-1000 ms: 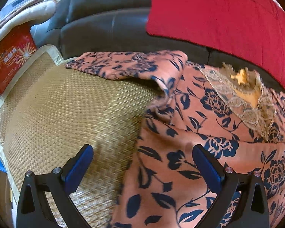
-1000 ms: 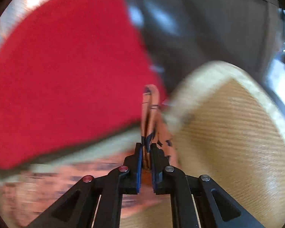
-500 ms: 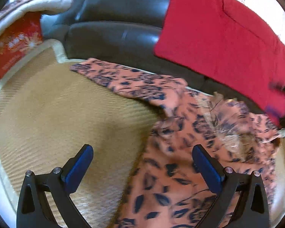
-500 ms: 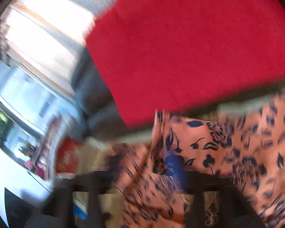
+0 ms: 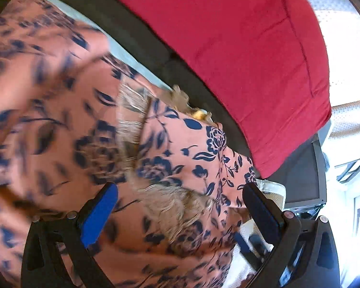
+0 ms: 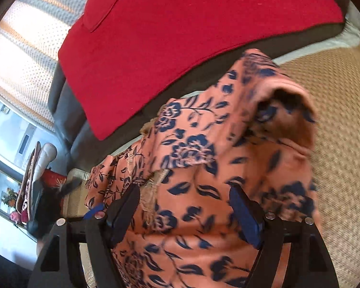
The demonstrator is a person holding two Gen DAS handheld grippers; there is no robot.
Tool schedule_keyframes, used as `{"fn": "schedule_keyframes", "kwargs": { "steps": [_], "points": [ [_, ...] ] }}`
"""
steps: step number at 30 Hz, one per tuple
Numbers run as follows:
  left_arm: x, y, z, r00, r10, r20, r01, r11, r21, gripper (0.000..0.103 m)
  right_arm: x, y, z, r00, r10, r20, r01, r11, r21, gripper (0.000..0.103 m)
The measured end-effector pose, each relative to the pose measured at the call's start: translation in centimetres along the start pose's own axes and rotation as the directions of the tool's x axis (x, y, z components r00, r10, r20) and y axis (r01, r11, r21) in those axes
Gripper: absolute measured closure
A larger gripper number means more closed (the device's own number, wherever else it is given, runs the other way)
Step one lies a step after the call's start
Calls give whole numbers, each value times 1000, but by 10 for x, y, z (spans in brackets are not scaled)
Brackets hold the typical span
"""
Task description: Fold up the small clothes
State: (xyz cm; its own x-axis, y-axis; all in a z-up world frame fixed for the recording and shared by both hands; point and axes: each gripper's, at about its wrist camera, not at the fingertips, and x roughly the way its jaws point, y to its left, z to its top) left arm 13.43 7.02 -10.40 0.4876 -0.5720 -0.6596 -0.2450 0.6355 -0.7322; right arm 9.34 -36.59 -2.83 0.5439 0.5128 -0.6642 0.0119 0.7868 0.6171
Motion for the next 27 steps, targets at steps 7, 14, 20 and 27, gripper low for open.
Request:
{"fn": "schedule_keyframes", "kwargs": {
  "steps": [7, 14, 20, 27],
  "points": [
    [39, 7, 9, 999, 8, -31, -11, 995, -100, 15, -5, -11, -24, 999, 30, 34, -31, 999, 23, 23],
    [55, 8, 13, 996, 80, -35, -83, 994, -70, 40, -6, -2, -30, 998, 34, 46, -36, 999, 34, 23],
    [52, 24, 15, 995, 88, -44, -93, 987, -130, 54, -3, -1, -32, 999, 16, 36, -17, 999, 45, 23],
    [50, 16, 17, 992, 128, -8, -128, 989, -73, 38, -3, 4, -33, 999, 4, 34, -5, 999, 37, 23]
  ]
}}
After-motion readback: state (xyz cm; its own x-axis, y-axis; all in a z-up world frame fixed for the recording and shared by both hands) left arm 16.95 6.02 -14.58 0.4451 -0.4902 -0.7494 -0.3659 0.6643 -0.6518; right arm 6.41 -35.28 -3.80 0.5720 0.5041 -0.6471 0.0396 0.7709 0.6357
